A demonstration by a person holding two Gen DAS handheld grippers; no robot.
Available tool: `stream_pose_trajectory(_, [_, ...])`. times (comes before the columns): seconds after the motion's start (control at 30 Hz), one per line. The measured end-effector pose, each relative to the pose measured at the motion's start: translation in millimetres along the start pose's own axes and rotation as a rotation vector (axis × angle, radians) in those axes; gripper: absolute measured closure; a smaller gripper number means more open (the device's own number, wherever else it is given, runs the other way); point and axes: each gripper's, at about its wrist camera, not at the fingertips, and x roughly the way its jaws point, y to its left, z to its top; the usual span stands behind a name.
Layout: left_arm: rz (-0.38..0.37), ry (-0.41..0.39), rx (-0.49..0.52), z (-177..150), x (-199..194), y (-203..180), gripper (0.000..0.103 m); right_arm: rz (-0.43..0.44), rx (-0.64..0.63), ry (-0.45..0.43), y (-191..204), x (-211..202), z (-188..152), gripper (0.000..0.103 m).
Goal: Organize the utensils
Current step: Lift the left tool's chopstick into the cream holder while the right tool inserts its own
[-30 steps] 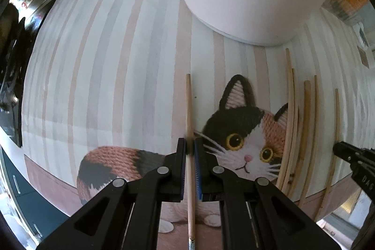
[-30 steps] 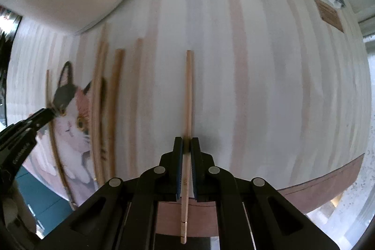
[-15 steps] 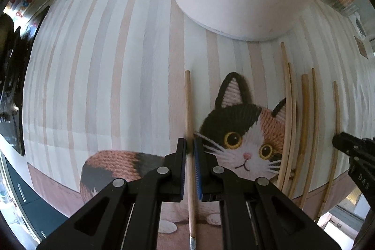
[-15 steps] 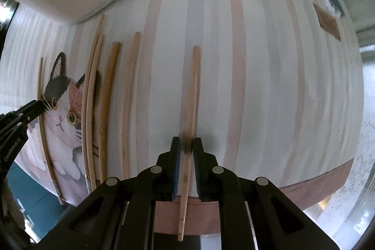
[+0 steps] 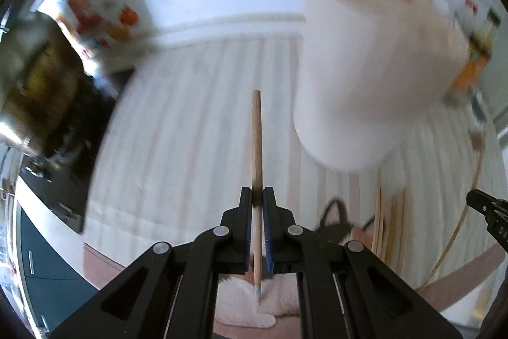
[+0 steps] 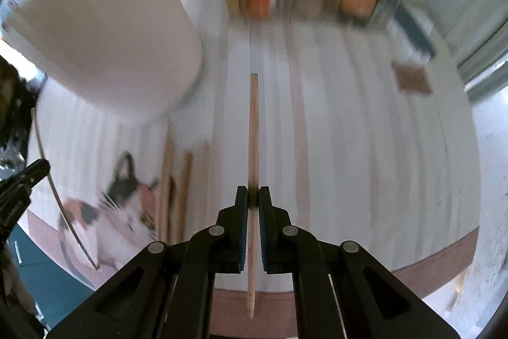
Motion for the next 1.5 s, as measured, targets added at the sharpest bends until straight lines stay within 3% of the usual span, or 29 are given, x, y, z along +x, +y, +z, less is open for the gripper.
stream_pose_trajectory(0.3, [-0.019, -0.146, -0.110, 31, -53, 32, 0.099, 0.059, 0.056, -0.213, -46, -63, 55, 0.097])
stream_pose_trajectory(0.5, [-0.052, -0.244, -0.176, 60, -98, 51, 0.099, 0.102, 0.097, -0.318, -49, -96, 81, 0.097])
stream_pose_trajectory(0.77, [-0.174, -0.402, -0.292, 120, -181, 81, 0.099, 0.192, 0.141, -0.434, -48, -176, 130, 0.097])
stream_pose_trajectory(0.93, [-0.249, -0.475, -0.307, 155, -215, 83, 0.099, 0.238, 0.137, -0.525, -41, -230, 164, 0.097])
stream_pose_trajectory(1.07, [-0.307, -0.443, -0.294, 176, -207, 69, 0.099, 0.268, 0.128, -0.544, -31, -242, 186, 0.097])
stream_pose_trajectory(1.23, [-0.338, -0.341, -0.272, 192, -167, 45, 0.099, 0.291, 0.126, -0.502, -13, -221, 204, 0.097])
stream_pose_trajectory(1.5, [-0.311, -0.202, -0.224, 192, -107, 15, 0.099, 0.271, 0.130, -0.420, 5, -164, 217, 0.097])
